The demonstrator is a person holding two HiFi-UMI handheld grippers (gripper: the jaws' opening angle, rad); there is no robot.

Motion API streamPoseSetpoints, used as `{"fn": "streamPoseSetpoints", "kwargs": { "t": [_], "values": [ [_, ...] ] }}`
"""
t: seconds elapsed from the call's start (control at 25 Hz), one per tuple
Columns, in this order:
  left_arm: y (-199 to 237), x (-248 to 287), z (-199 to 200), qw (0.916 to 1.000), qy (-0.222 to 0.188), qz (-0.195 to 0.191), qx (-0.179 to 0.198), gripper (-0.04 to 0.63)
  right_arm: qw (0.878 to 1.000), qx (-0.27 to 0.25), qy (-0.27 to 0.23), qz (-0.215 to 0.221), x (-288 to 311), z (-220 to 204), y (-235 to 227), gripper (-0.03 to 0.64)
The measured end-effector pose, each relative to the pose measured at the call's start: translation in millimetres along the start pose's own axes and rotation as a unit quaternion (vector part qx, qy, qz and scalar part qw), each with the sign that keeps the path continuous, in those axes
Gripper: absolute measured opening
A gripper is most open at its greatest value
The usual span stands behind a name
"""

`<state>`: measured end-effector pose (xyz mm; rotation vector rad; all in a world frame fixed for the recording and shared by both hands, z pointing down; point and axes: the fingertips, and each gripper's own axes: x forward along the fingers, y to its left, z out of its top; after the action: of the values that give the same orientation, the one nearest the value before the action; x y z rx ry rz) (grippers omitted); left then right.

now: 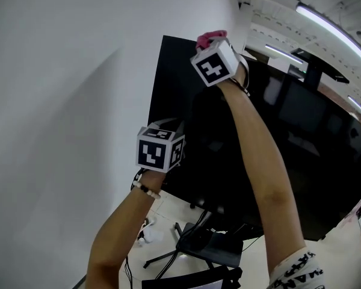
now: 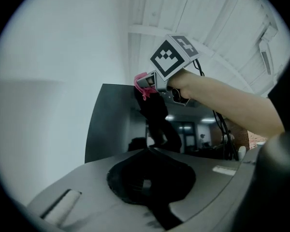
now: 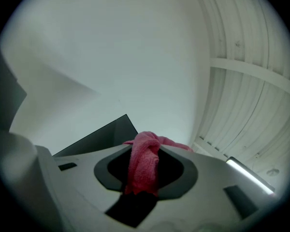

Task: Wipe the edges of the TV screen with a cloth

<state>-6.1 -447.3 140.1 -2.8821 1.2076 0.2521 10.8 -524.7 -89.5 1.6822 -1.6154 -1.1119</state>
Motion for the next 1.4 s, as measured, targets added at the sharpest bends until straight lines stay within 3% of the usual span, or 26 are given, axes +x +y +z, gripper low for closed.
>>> {"fn": "streamPoseSetpoints", "kwargs": {
  "t": [0.24, 0.64, 0.8, 0.96, 1.08, 1.24, 1.4],
  "values": [
    [38, 0, -6, 0.9994, 0.012, 0.031, 0.004, -0.011, 1.000, -0.010, 0.001, 0.019, 38, 20, 24, 0.126],
    [72, -33, -29, 0.9988, 0.018, 0.044, -0.010, -0.012, 0.998, -0.042, -0.011, 0.055, 90, 69, 82, 0.126],
    [78, -50, -32, 0.9986, 0.010, 0.049, -0.018, -0.011, 0.996, -0.070, -0.046, 0.014, 76, 83, 87, 0.126],
    [78, -76, -49, 0.9985, 0.010, 0.053, -0.009, -0.011, 0.988, -0.095, -0.118, -0.038, -1, 86, 103, 0.126],
    [56, -91, -65, 0.9989, 0.024, 0.034, 0.023, -0.011, 0.985, -0.047, -0.157, -0.050, -81, 67, 101, 0.127],
    [-2, -99, -103, 0.9982, 0.047, 0.007, 0.038, -0.012, 0.980, 0.099, -0.172, -0.003, -186, -19, 108, 0.127],
    [-87, -92, -160, 0.9964, 0.065, -0.052, -0.016, -0.012, 0.973, 0.202, -0.109, 0.015, -289, -146, 120, 0.126]
  ]
}}
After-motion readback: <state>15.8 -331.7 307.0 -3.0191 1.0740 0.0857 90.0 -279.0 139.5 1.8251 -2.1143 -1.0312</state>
